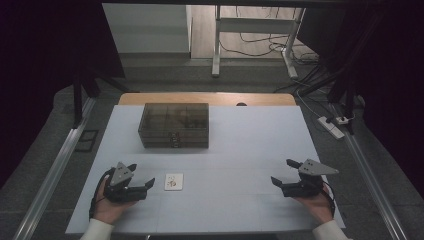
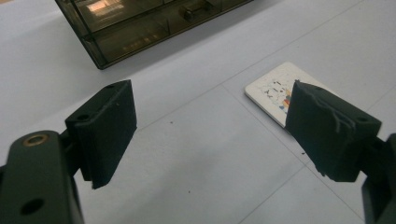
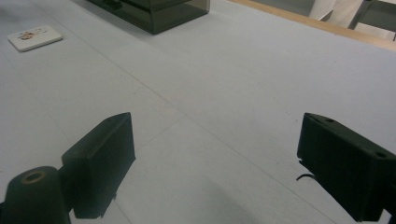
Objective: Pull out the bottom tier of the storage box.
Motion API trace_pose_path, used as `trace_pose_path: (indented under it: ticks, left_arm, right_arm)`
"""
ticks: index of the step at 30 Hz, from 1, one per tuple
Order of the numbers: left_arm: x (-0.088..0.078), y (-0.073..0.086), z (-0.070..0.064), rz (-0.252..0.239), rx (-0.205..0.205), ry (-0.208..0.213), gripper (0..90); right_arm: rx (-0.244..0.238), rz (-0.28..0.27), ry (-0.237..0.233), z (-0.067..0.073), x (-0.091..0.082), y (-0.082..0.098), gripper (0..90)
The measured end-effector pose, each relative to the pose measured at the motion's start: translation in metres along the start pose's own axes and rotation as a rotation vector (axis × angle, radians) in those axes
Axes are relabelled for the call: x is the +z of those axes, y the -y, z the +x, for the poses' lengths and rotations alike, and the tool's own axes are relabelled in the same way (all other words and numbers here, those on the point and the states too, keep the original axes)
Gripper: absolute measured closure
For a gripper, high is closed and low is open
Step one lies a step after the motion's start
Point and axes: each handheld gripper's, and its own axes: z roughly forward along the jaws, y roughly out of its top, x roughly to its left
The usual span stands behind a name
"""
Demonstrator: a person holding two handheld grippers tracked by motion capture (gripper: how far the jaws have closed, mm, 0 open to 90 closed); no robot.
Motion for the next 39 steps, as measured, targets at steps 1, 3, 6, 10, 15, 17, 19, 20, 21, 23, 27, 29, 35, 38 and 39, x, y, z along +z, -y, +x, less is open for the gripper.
trace_pose_path:
  ticks: [1, 3, 6, 10, 15, 17, 19, 20, 21, 23, 27, 29, 35, 38, 39]
  left_arm:
    - [0.0, 0.0, 0.0, 0.0, 0.0, 0.0, 16.4]
    - [0.0009, -0.0007, 0.001, 0.002, -0.013, 0.0, 16.5]
    - [0.0028, -0.0015, -0.0005, 0.009, -0.01, -0.005, 16.5]
    - [0.0017, 0.0003, -0.0035, 0.01, 0.005, -0.001, 16.5]
    - [0.0007, 0.0013, -0.004, -0.004, 0.019, 0.0, 16.5]
    - [0.0005, 0.0015, -0.0038, -0.013, 0.019, 0.0, 16.5]
    - [0.0001, 0.0021, -0.0036, -0.018, 0.019, 0.0, 16.5]
    - [-0.0002, 0.0021, -0.0031, -0.026, 0.018, 0.002, 16.6]
    - [-0.0002, 0.0021, -0.0031, -0.026, 0.018, 0.002, 16.5]
    - [-0.0001, 0.0017, -0.0021, -0.032, 0.023, 0.002, 16.6]
    - [0.0017, 0.0003, 0.0011, -0.041, 0.022, -0.003, 16.7]
    - [0.0018, -0.0007, 0.0015, -0.046, 0.022, -0.006, 16.7]
    - [0.0034, -0.0035, -0.0011, -0.045, 0.039, -0.012, 16.7]
    - [0.0037, -0.0051, -0.0037, -0.044, 0.057, -0.023, 16.7]
    - [0.0037, -0.0051, -0.0037, -0.044, 0.057, -0.023, 16.7]
  right_arm:
    - [0.0, 0.0, 0.0, 0.0, 0.0, 0.0, 10.8]
    - [0.006, -0.006, -0.012, 0.0003, 0.0003, 0.0011, 10.8]
    - [0.005, 0.005, -0.025, -0.0004, 0.0019, 0.0018, 10.9]
    - [-0.003, 0.007, -0.028, 0.0011, 0.007, 0.001, 11.4]
    - [-0.008, 0.008, -0.026, 0.0047, 0.0074, -0.001, 11.7]
    - [-0.004, 0.006, -0.029, 0.0061, 0.0069, -0.0016, 11.7]
    - [-0.004, 0.016, -0.018, 0.0069, 0.0063, -0.0017, 11.7]
    - [0.012, 0.015, -0.02, 0.0075, 0.006, -0.0007, 11.7]
    - [0.012, 0.015, -0.02, 0.0075, 0.006, -0.0007, 11.7]
    - [0.029, 0.005, -0.022, 0.0073, 0.0049, -0.0008, 11.9]
    - [0.027, 0.011, -0.017, 0.0069, 0.0067, 0.0007, 11.9]
    - [0.015, 0.026, -0.01, 0.0062, 0.0067, 0.0026, 11.9]
    - [0.01, 0.016, -0.012, 0.0061, 0.0044, 0.0047, 12.0]
    - [-0.003, 0.008, -0.013, 0.0068, 0.0024, 0.0044, 12.3]
    - [-0.003, 0.008, -0.013, 0.0068, 0.0024, 0.0044, 12.3]
